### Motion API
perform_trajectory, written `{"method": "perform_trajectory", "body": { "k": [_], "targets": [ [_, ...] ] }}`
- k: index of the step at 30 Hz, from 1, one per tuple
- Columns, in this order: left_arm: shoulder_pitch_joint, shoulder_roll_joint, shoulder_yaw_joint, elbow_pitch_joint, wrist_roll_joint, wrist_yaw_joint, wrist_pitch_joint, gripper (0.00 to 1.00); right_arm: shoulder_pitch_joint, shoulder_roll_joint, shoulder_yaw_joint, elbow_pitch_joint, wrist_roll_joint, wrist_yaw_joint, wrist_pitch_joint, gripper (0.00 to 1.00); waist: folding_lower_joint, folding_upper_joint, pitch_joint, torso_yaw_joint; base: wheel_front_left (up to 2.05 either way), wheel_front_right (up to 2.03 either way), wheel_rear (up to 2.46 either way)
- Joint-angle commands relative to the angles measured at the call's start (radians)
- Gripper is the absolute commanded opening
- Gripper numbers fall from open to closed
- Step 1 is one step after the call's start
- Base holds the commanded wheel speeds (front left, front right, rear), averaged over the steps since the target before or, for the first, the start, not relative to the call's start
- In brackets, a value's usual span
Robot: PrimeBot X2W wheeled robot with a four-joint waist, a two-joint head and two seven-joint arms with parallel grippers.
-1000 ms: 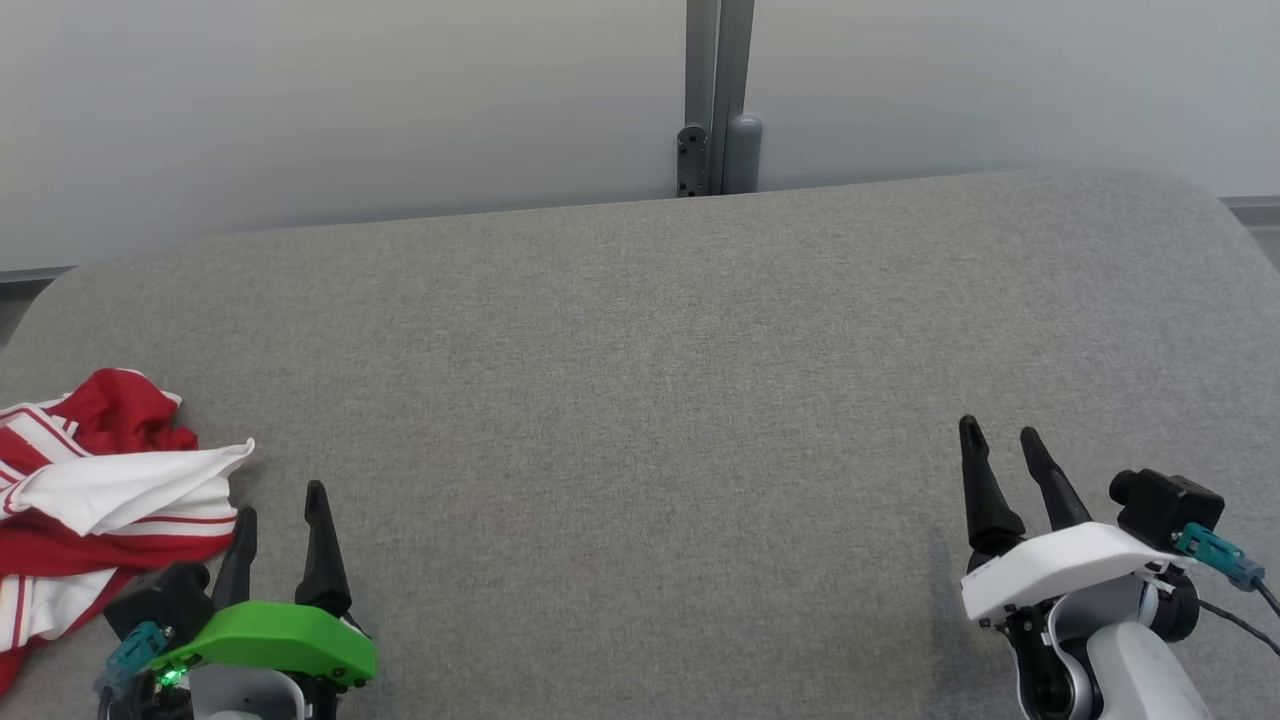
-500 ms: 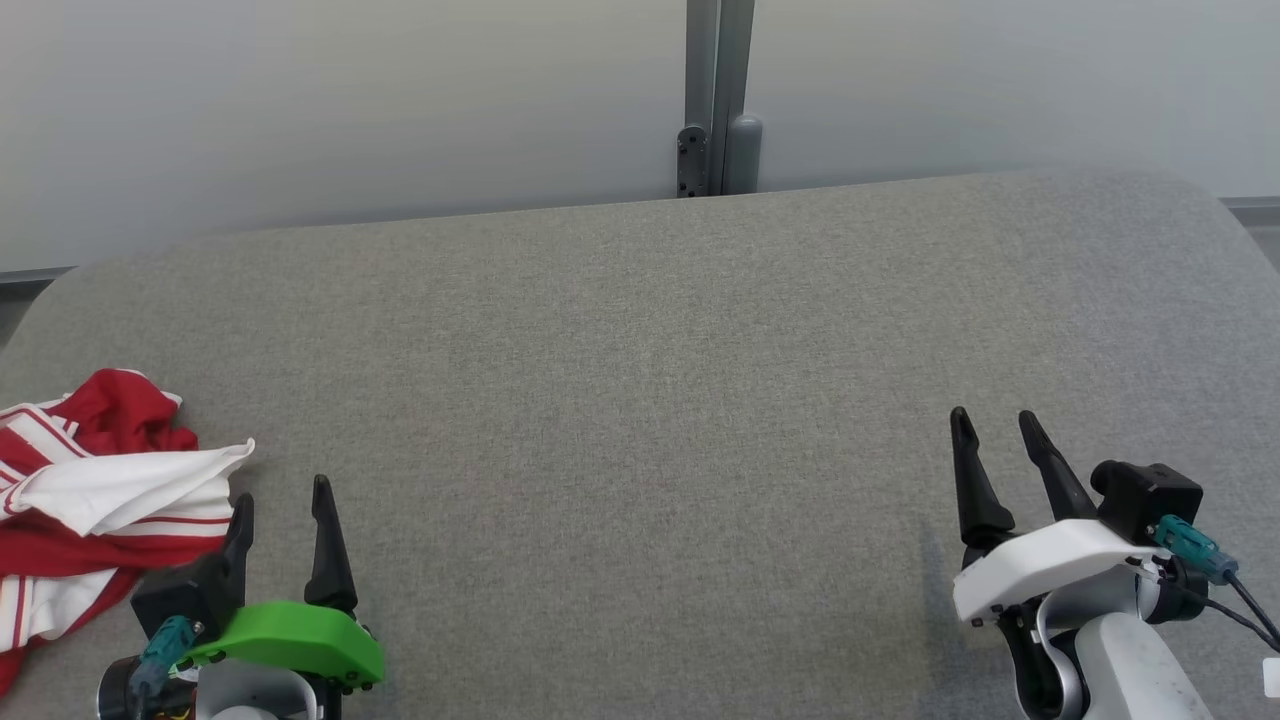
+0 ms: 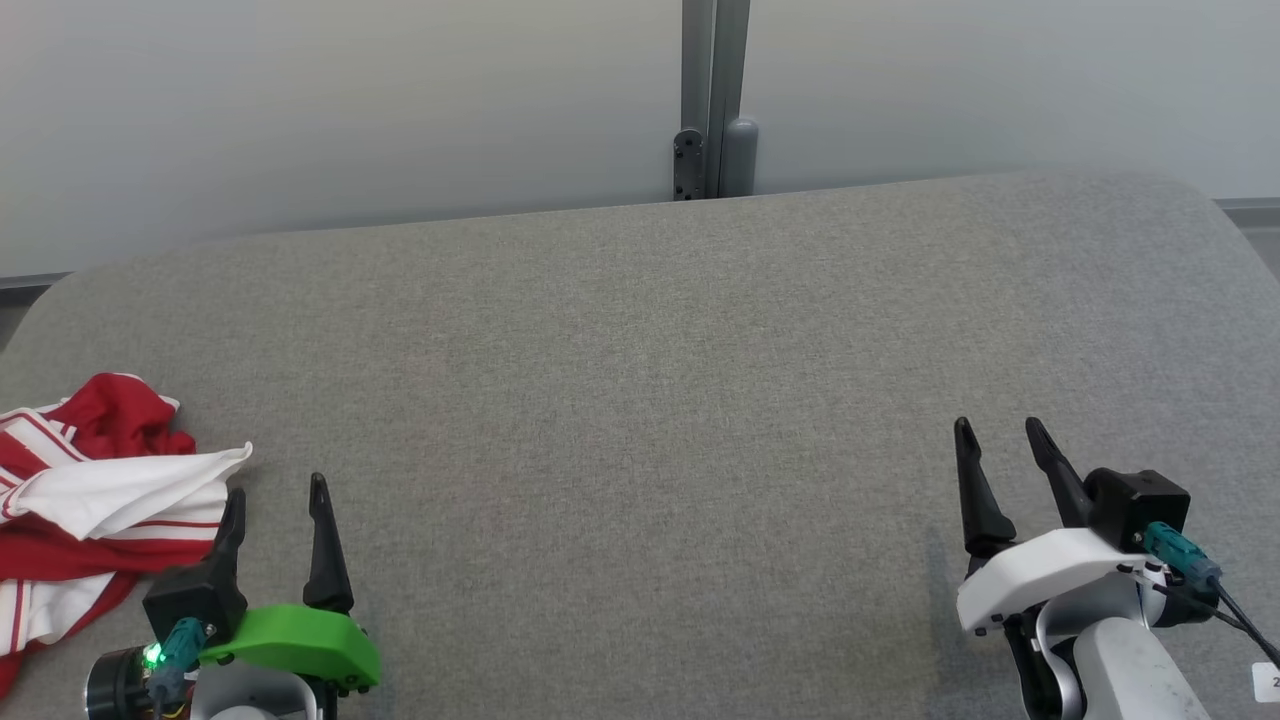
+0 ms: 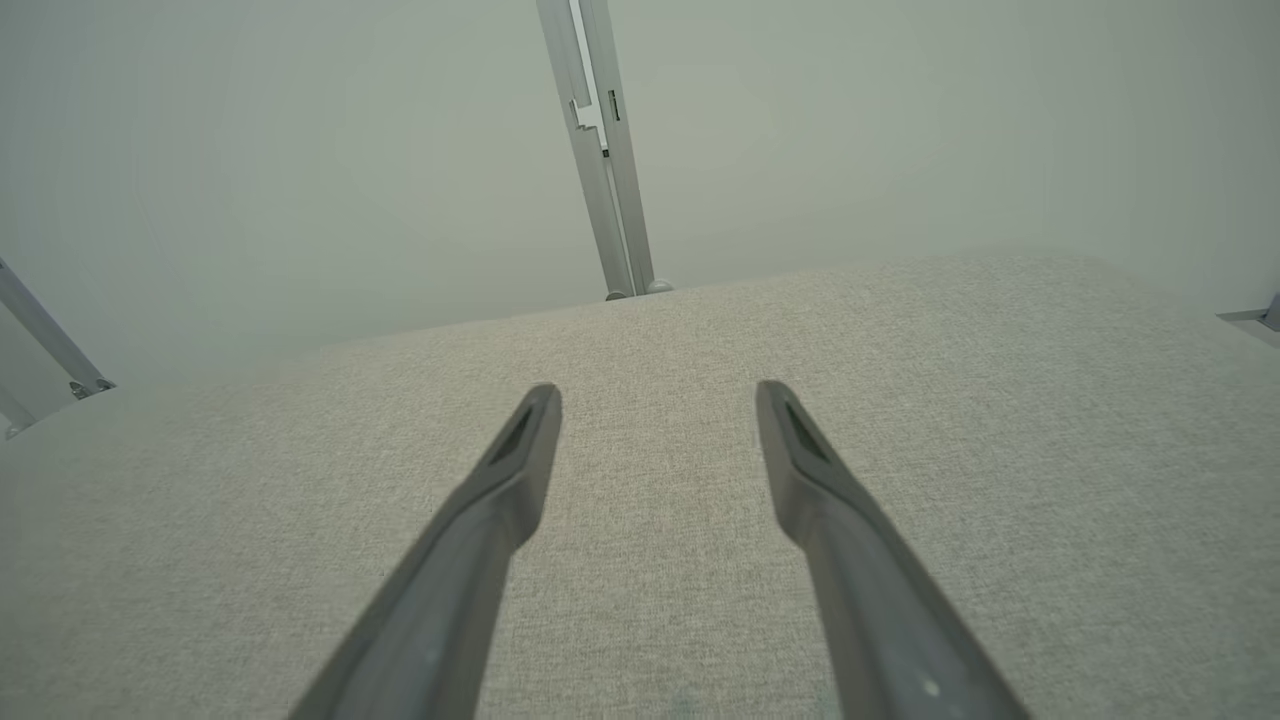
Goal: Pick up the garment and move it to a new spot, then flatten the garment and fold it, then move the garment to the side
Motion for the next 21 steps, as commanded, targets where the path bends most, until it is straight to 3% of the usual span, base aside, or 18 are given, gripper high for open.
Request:
{"method": "perform_trajectory", "body": {
  "k": [1, 21],
  "targets": [
    [-0.010, 0.001, 0.005, -0.003, 0.028, -0.005, -0.010, 1.00, -0.015, -0.006, -0.004, 0.003, -0.025, 0.001, -0.011, 1.00, 0.0000, 0.0000, 0.000, 0.000, 0.00, 0.00, 0.00],
    [-0.012, -0.025, 0.060, 0.026, 0.149, -0.051, -0.044, 1.00, -0.018, -0.007, -0.024, 0.014, -0.139, 0.001, -0.047, 1.00, 0.0000, 0.0000, 0.000, -0.001, 0.00, 0.00, 0.00]
  ]
}}
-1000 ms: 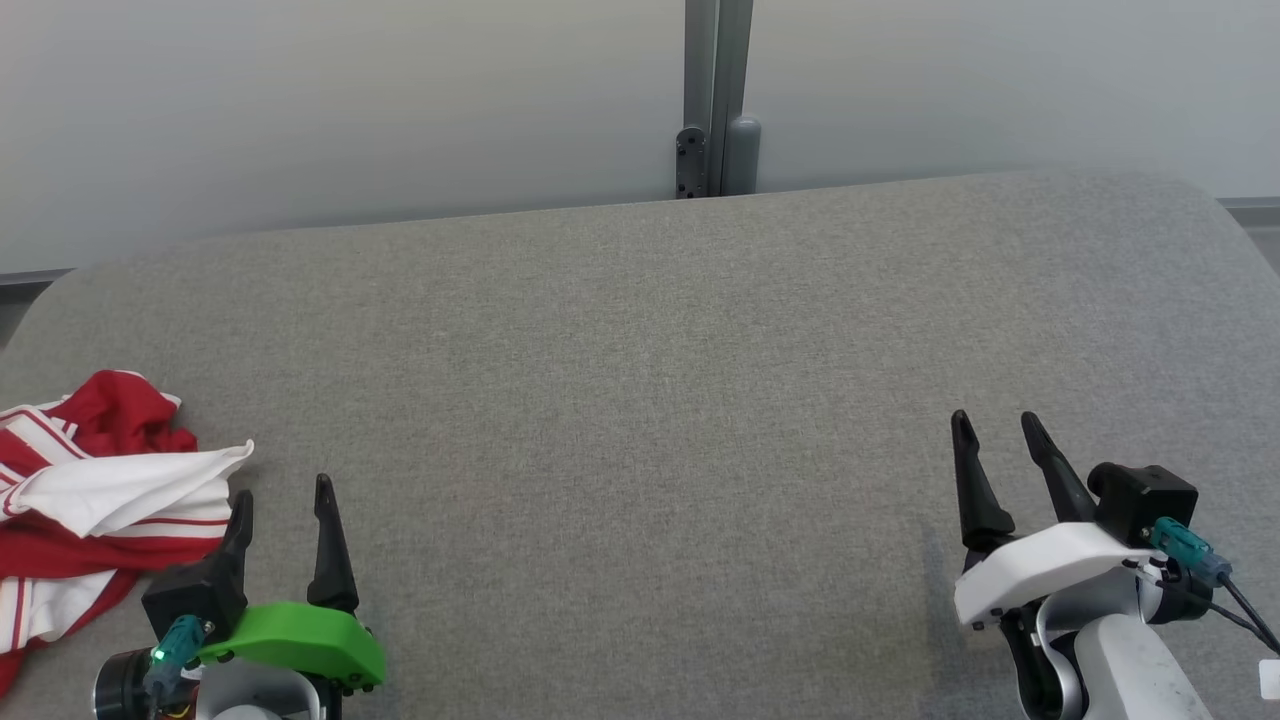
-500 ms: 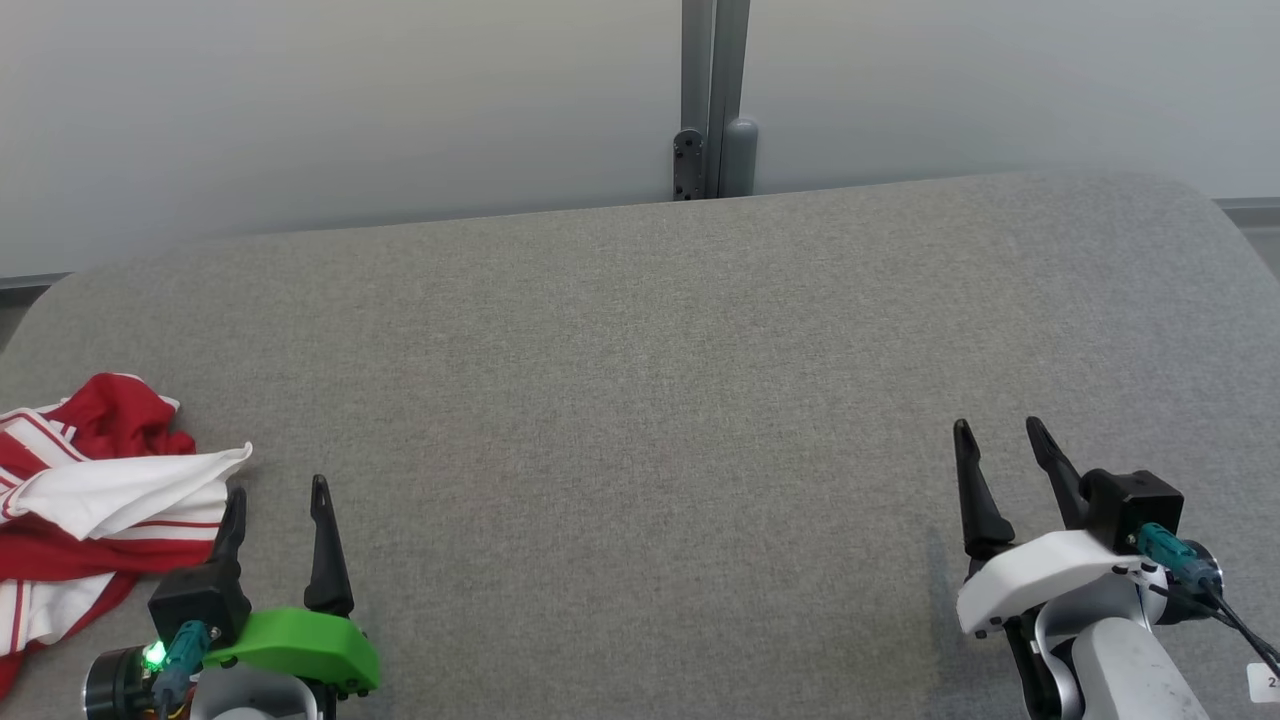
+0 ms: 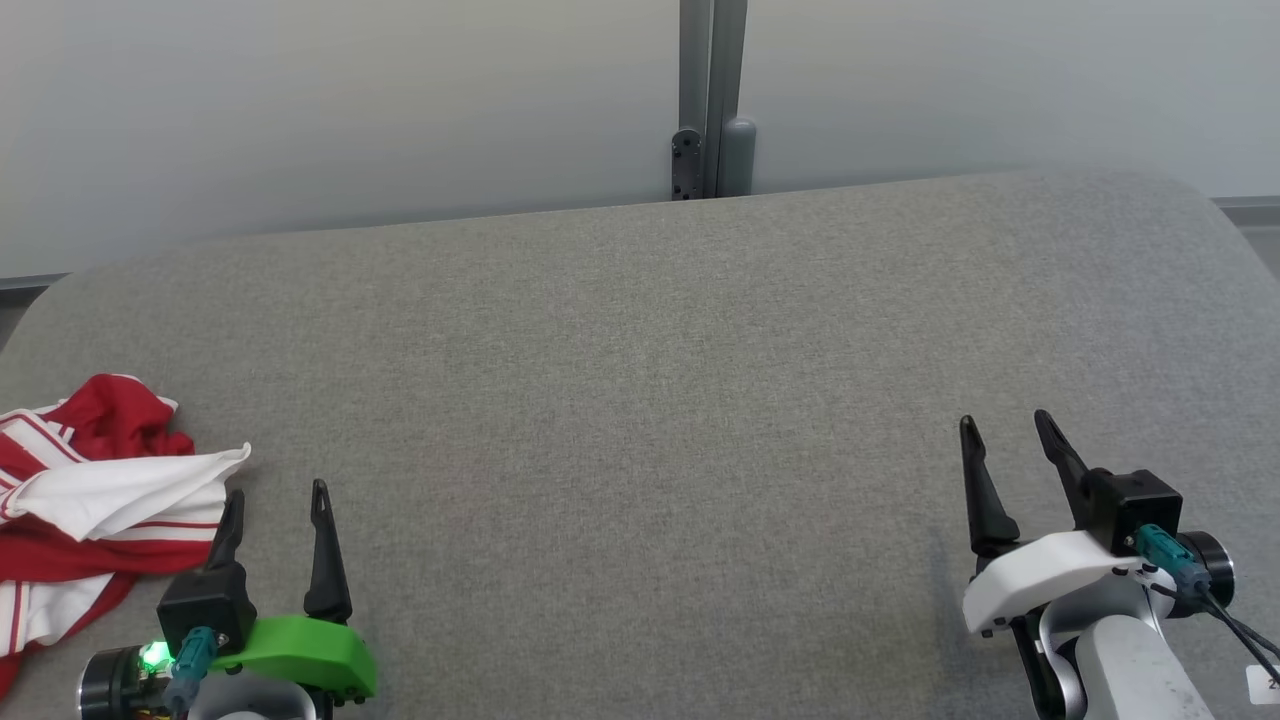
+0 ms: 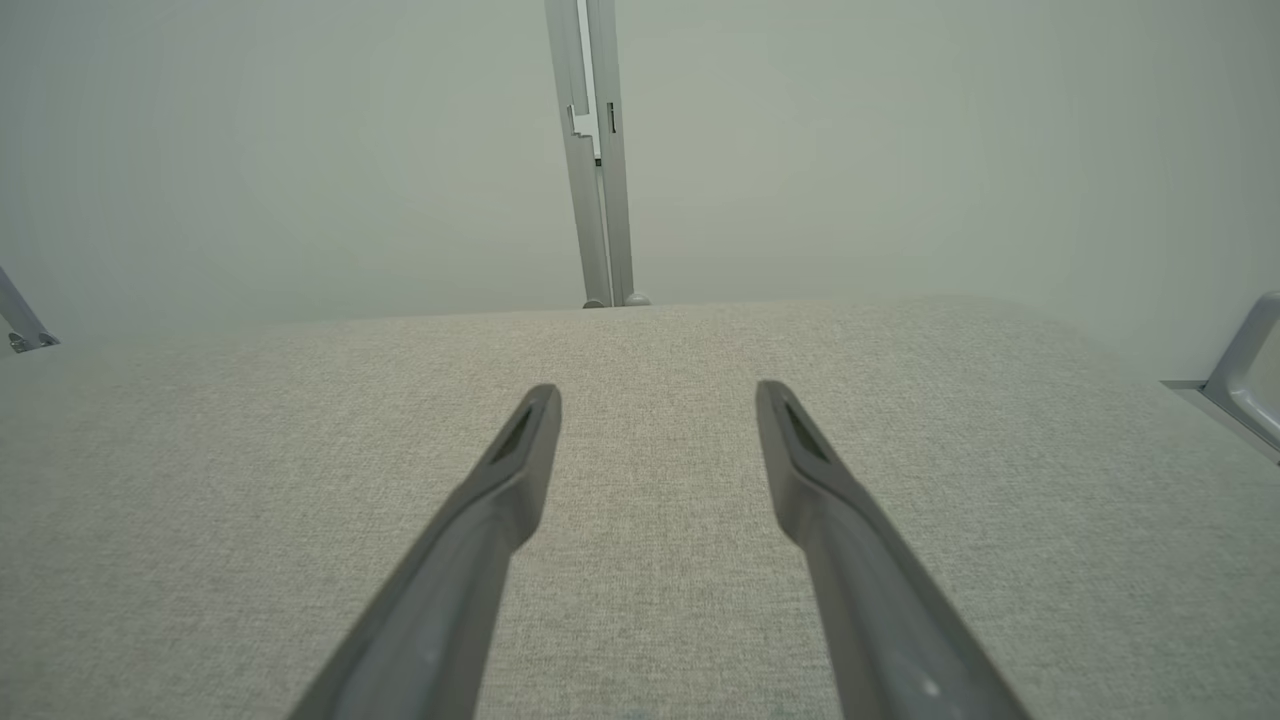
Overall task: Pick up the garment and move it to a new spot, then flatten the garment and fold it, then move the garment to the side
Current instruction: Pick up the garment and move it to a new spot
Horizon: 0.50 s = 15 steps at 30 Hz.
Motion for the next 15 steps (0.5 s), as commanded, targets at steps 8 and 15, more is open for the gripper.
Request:
{"method": "perform_trajectory", "body": {
  "k": [8, 15],
  "targets": [
    [-0.018, -0.003, 0.007, 0.017, 0.034, -0.010, -0.009, 1.00, 0.001, -0.004, 0.032, -0.007, -0.026, 0.000, -0.010, 1.00, 0.0000, 0.0000, -0.001, 0.082, 0.00, 0.00, 0.00],
    [0.007, -0.004, 0.030, 0.028, 0.036, -0.010, -0.010, 1.00, 0.015, -0.004, 0.078, -0.001, 0.002, 0.000, -0.009, 1.00, 0.0000, 0.0000, -0.011, 0.224, 0.00, 0.00, 0.00]
  ]
}}
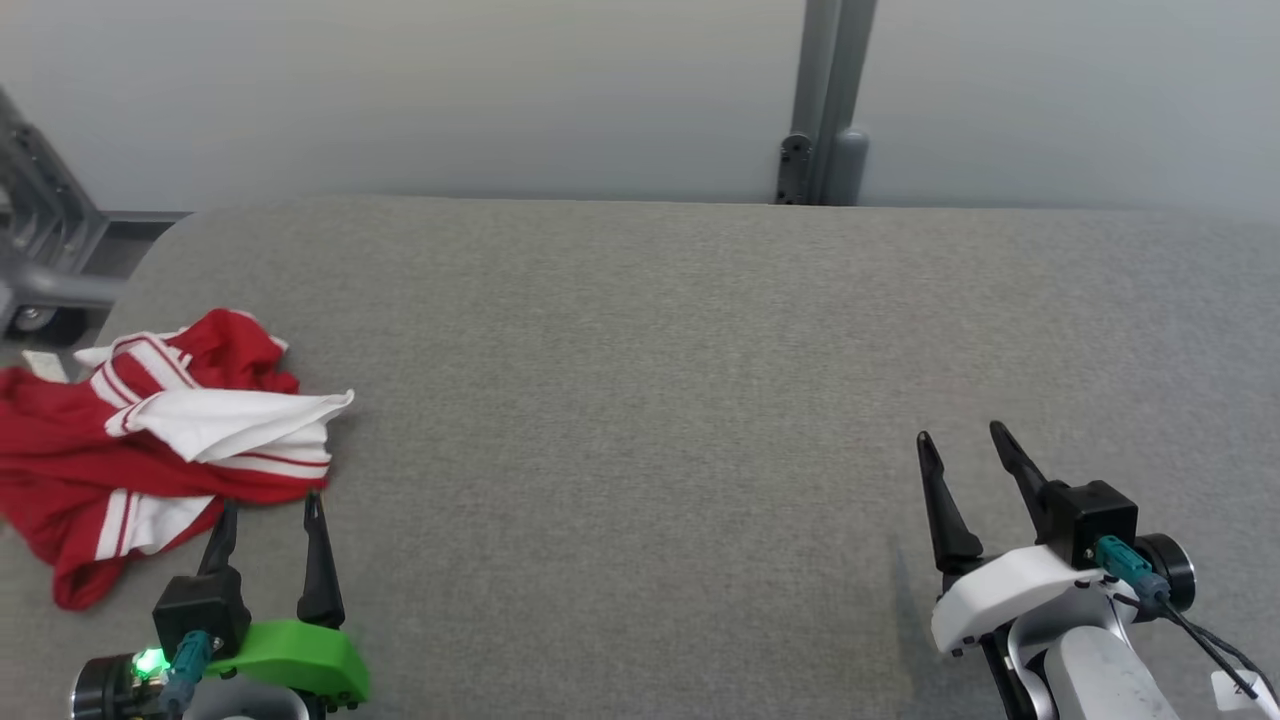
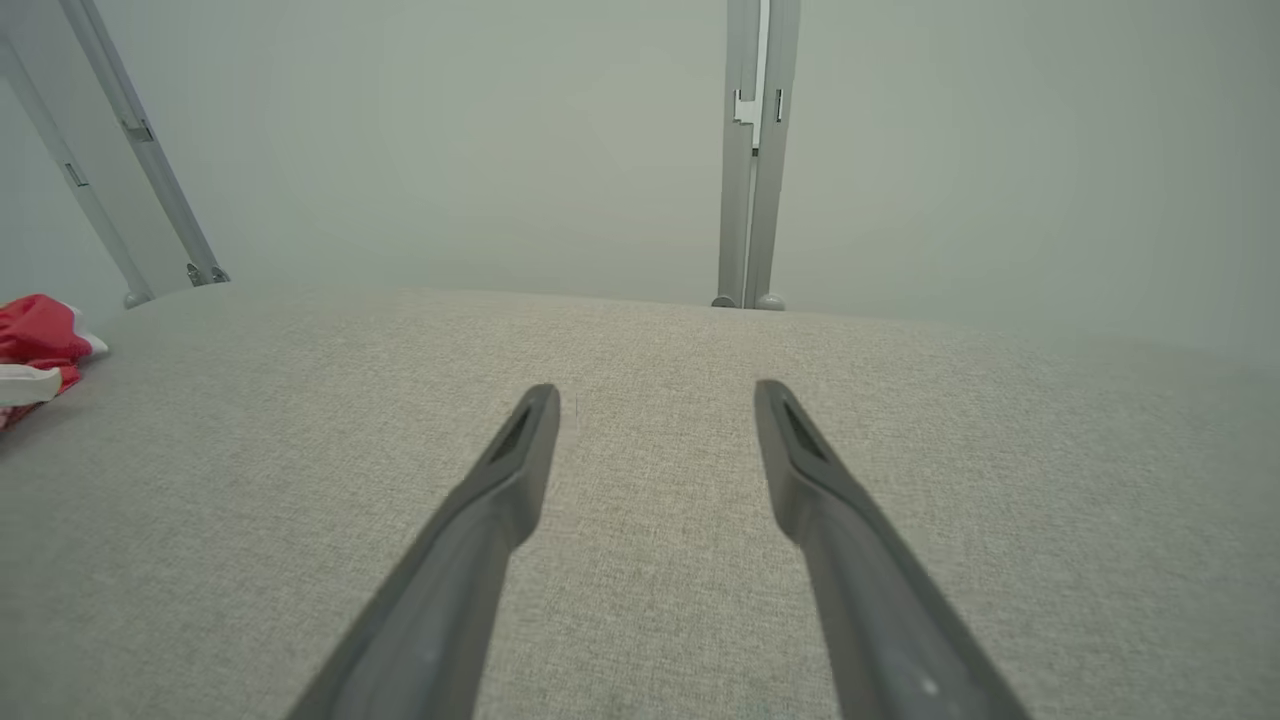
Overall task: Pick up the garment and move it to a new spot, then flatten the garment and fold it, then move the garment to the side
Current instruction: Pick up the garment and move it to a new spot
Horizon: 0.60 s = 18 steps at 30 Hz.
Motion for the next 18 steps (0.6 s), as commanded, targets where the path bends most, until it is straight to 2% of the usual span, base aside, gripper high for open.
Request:
{"method": "perform_trajectory", "body": {
  "k": [1, 9, 14, 18],
  "targets": [
    [0.013, 0.003, 0.009, 0.004, 0.004, 0.000, -0.004, 1.00, 0.009, -0.003, 0.005, 0.002, 0.007, 0.000, -0.003, 1.00, 0.0000, 0.0000, -0.009, 0.112, 0.00, 0.00, 0.00],
    [0.047, 0.007, 0.064, 0.018, 0.008, 0.002, -0.004, 1.00, 0.019, -0.003, 0.056, 0.011, 0.034, 0.000, -0.003, 1.00, 0.0000, 0.0000, -0.026, 0.286, 0.00, 0.00, 0.00],
    [0.068, 0.016, 0.105, 0.022, 0.005, -0.002, -0.004, 1.00, 0.015, -0.004, 0.088, 0.017, 0.034, 0.000, -0.003, 1.00, 0.0000, 0.0000, -0.032, 0.345, 0.00, 0.00, 0.00],
    [0.087, 0.015, 0.119, 0.018, 0.016, -0.008, -0.004, 1.00, 0.001, -0.004, 0.107, 0.026, 0.040, 0.000, -0.003, 1.00, 0.0000, 0.0000, -0.027, 0.360, 0.00, 0.00, 0.00]
  ]
}}
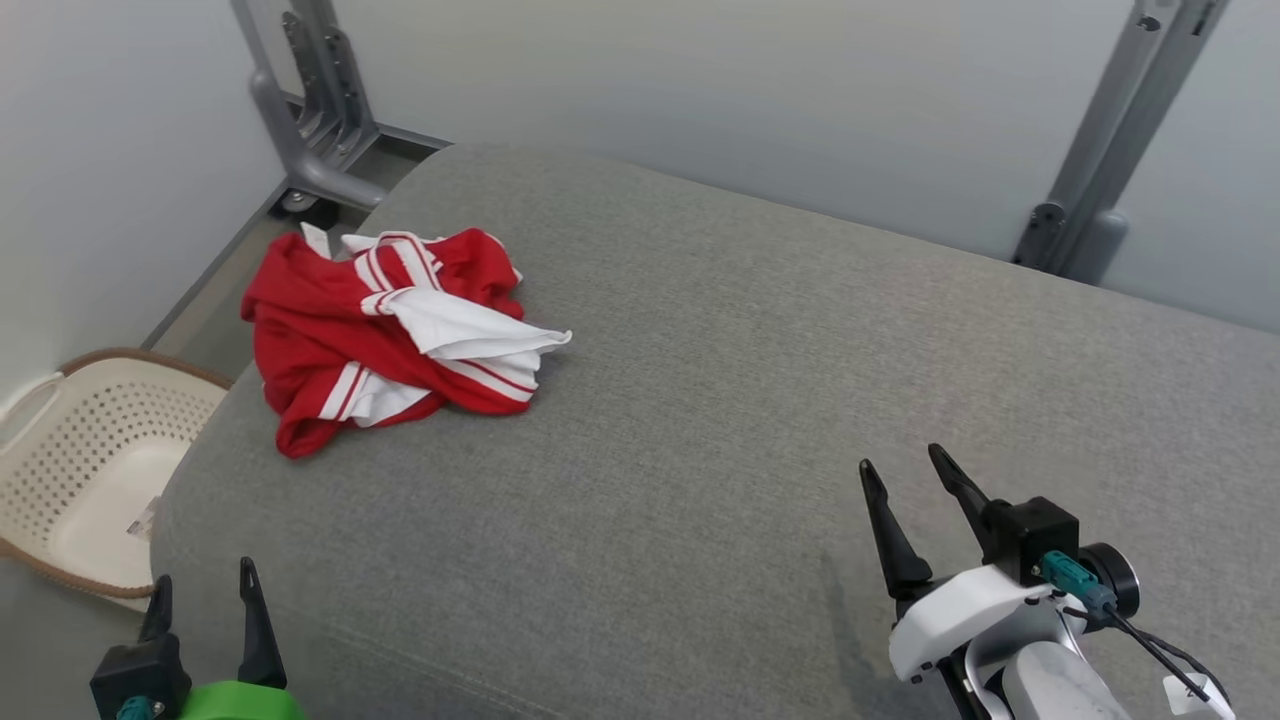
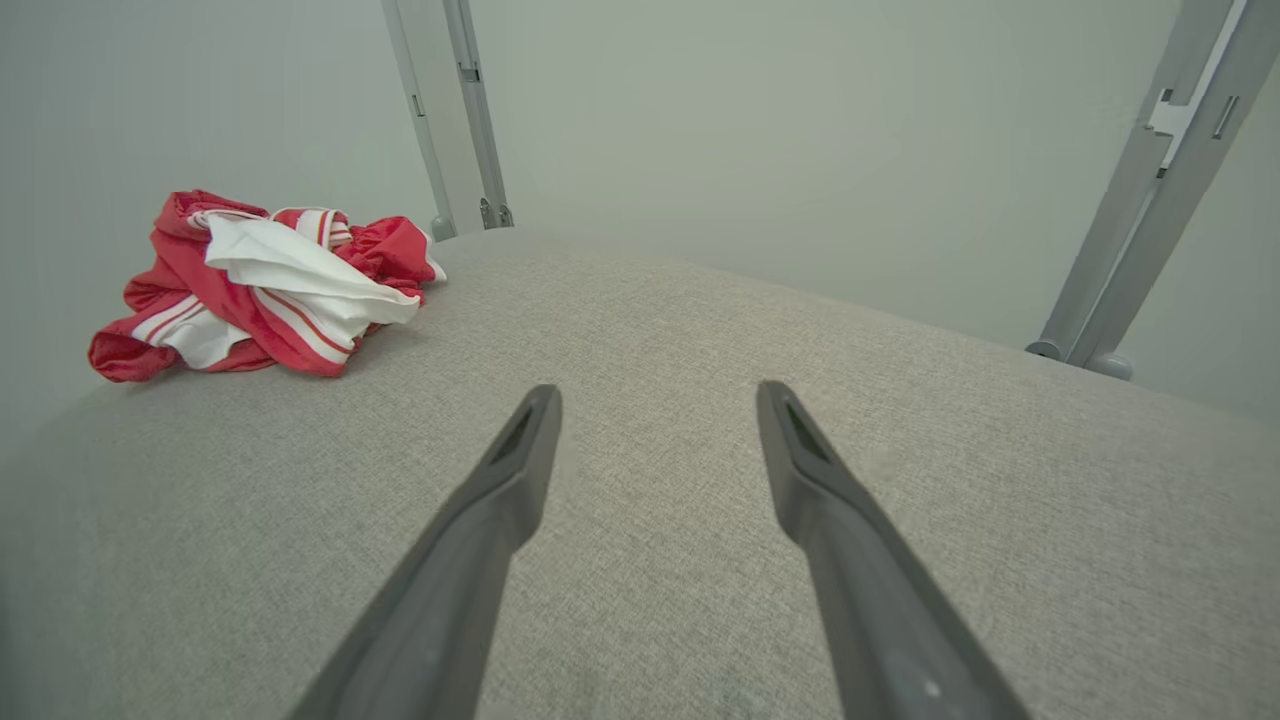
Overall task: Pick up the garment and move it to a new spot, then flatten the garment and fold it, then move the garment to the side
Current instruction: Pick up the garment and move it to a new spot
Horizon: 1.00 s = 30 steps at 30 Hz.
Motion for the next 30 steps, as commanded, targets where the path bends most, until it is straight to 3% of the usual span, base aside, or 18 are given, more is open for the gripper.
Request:
{"method": "perform_trajectory", "body": {
  "k": [1, 6, 16, 30],
  "targets": [
    [0.015, 0.002, 0.008, 0.000, 0.002, 0.001, -0.003, 1.00, -0.006, -0.005, 0.001, 0.004, 0.005, 0.000, -0.003, 1.00, 0.0000, 0.0000, -0.003, 0.042, 0.00, 0.00, 0.00],
    [0.005, -0.003, 0.027, 0.011, -0.011, -0.003, -0.003, 1.00, -0.016, -0.006, 0.016, 0.011, 0.000, 0.000, -0.003, 1.00, 0.0000, 0.0000, 0.018, 0.019, 0.00, 0.00, 0.00],
    [-0.134, -0.003, 0.094, 0.092, -0.067, -0.062, -0.003, 1.00, -0.071, -0.005, 0.008, 0.008, -0.060, 0.000, -0.003, 1.00, 0.0000, 0.0000, 0.134, -0.064, 0.00, 0.00, 0.00],
    [-0.454, 0.063, 0.145, 0.256, -0.090, -0.087, -0.002, 1.00, -0.183, -0.047, 0.025, -0.032, -0.117, 0.000, -0.003, 1.00, 0.0000, 0.0000, 0.353, -0.182, 0.00, 0.00, 0.00]
  ]
}}
